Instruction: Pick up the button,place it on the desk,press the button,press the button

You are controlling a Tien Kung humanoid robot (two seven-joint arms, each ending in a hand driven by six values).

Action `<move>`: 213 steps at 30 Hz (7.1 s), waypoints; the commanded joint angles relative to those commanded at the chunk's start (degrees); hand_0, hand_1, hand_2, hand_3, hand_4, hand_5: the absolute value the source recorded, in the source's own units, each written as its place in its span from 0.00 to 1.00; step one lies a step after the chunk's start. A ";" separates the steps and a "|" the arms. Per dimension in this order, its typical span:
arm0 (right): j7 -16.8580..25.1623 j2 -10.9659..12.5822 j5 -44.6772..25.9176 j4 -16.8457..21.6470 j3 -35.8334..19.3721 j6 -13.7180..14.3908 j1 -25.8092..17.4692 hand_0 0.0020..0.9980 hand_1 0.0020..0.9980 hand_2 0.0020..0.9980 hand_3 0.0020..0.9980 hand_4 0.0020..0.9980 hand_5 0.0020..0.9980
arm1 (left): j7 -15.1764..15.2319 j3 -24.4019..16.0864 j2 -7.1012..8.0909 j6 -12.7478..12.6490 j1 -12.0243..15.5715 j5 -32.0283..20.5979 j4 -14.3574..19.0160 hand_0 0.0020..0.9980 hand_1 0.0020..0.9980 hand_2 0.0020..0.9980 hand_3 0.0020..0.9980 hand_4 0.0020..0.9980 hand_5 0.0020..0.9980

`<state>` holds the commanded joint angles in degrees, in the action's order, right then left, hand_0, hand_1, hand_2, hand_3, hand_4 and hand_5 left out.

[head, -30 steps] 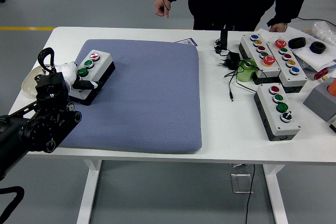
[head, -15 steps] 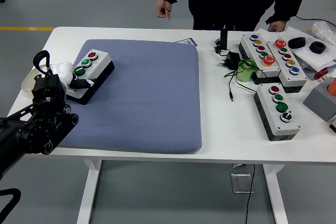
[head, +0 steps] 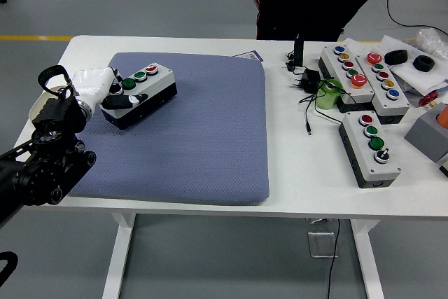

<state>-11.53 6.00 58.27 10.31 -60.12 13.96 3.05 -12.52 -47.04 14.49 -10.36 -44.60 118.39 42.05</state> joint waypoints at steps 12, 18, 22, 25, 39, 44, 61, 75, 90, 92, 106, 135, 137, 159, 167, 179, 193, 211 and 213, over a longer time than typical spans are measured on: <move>0.00 -0.05 0.03 0.00 -0.01 -0.01 0.04 0.76 0.73 0.74 0.59 0.19 0.14 | 19.24 5.55 2.85 -5.40 -0.05 -4.60 0.43 0.03 0.03 0.08 0.23 0.53 0.00; -0.04 -0.09 0.07 0.00 -0.06 -0.03 0.11 0.76 0.73 0.74 0.59 0.19 0.14 | 28.43 8.71 4.70 -10.17 -0.24 -4.75 2.00 0.03 0.03 0.09 0.24 0.54 0.00; -0.04 -0.08 0.09 0.00 -0.13 -0.03 0.17 0.76 0.73 0.74 0.59 0.19 0.14 | 32.15 11.90 5.95 -12.33 -0.38 -4.97 2.58 0.03 0.03 0.09 0.24 0.54 0.00; -0.04 -0.09 0.11 0.00 -0.14 -0.03 0.18 0.76 0.73 0.74 0.59 0.19 0.14 | 34.20 13.53 6.59 -13.88 -0.43 -5.35 2.69 0.03 0.04 0.09 0.24 0.55 0.00; -0.26 -0.20 1.11 0.00 -0.98 -0.10 0.23 0.76 0.73 0.73 0.59 0.19 0.14 | 38.97 17.00 8.20 -17.55 0.18 -9.68 2.88 0.03 0.04 0.09 0.24 0.55 0.00; -0.32 -0.23 1.44 0.00 -1.29 -0.12 0.24 0.76 0.73 0.73 0.59 0.19 0.14 | 39.48 16.33 8.47 -18.34 0.53 -10.08 3.20 0.04 0.05 0.10 0.24 0.56 0.00; -0.37 -0.24 1.62 0.00 -1.57 -0.14 0.36 0.76 0.73 0.73 0.59 0.19 0.14 | 31.12 5.73 10.84 -5.68 2.60 -10.05 18.24 0.03 0.06 0.12 0.71 0.73 0.00; -0.38 -0.28 1.62 0.00 -1.58 -0.16 0.30 0.76 0.73 0.73 0.59 0.19 0.14 | 27.85 5.73 11.37 5.38 3.35 -8.86 20.33 0.01 0.05 0.11 0.82 0.72 0.00; -0.49 -0.31 2.01 0.00 -1.89 -0.16 0.06 0.76 0.73 0.73 0.59 0.19 0.15 | 28.02 4.91 11.69 8.80 3.50 -11.97 20.94 0.60 0.70 0.79 1.00 1.00 0.78; -0.46 -0.30 1.88 0.00 -1.82 -0.16 -0.01 0.76 0.73 0.73 0.59 0.19 0.15 | 27.94 4.96 11.73 9.15 3.52 -12.98 21.10 0.60 0.70 0.79 1.00 1.00 0.78; -0.42 -0.28 1.88 0.00 -1.86 -0.18 0.16 0.76 0.73 0.73 0.59 0.19 0.14 | 26.69 4.70 12.45 11.76 3.22 -9.38 23.14 0.51 0.63 0.76 1.00 1.00 0.78; -0.47 -0.25 2.01 0.00 -2.04 -0.28 0.21 0.76 0.73 0.73 0.59 0.19 0.14 | 24.56 4.04 14.73 18.51 3.78 -5.22 28.37 0.00 0.00 0.00 0.83 0.58 0.00; -0.48 -0.26 2.07 0.00 -2.06 -0.29 0.21 0.76 0.73 0.73 0.59 0.19 0.14 | 24.07 4.14 14.85 20.03 3.84 -4.57 28.60 0.00 0.00 0.00 0.83 0.58 0.00; -0.52 -0.29 2.31 0.00 -2.24 -0.30 0.13 0.76 0.73 0.73 0.59 0.19 0.15 | 22.83 3.55 15.98 25.54 4.39 -9.41 30.90 0.00 0.00 0.00 0.79 0.43 0.00; -0.59 -0.33 2.73 0.00 -2.65 -0.32 0.01 0.76 0.73 0.73 0.59 0.19 0.15 | 22.54 3.30 15.86 25.76 4.22 -9.44 30.03 0.00 0.00 0.00 0.79 0.41 0.00; -0.61 -0.32 2.99 0.00 -2.78 -0.36 -0.21 0.76 0.73 0.73 0.59 0.19 0.15 | 21.53 2.77 15.95 26.92 4.28 -8.52 29.74 0.00 0.00 0.00 0.79 0.41 0.00; -0.60 -0.32 2.87 0.00 -2.73 -0.41 -0.02 0.76 0.73 0.73 0.59 0.19 0.15 | 19.65 2.85 16.16 29.97 3.80 -5.95 30.25 0.00 0.00 0.00 0.77 0.42 0.00; -0.53 -0.26 2.76 0.00 -2.67 -0.44 0.08 0.76 0.73 0.73 0.59 0.19 0.15 | 20.49 0.81 16.11 26.66 3.60 -8.76 32.53 0.00 0.00 0.00 0.77 0.43 0.00; -0.55 -0.26 2.80 0.00 -2.66 -0.46 0.09 0.76 0.73 0.73 0.59 0.19 0.15 | 20.45 0.97 15.92 26.63 3.25 -8.82 32.65 0.00 0.00 0.00 0.77 0.43 0.00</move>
<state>-12.08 5.75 61.07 10.31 -62.78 13.49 3.15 7.92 -46.07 30.40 16.27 -41.35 109.57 74.70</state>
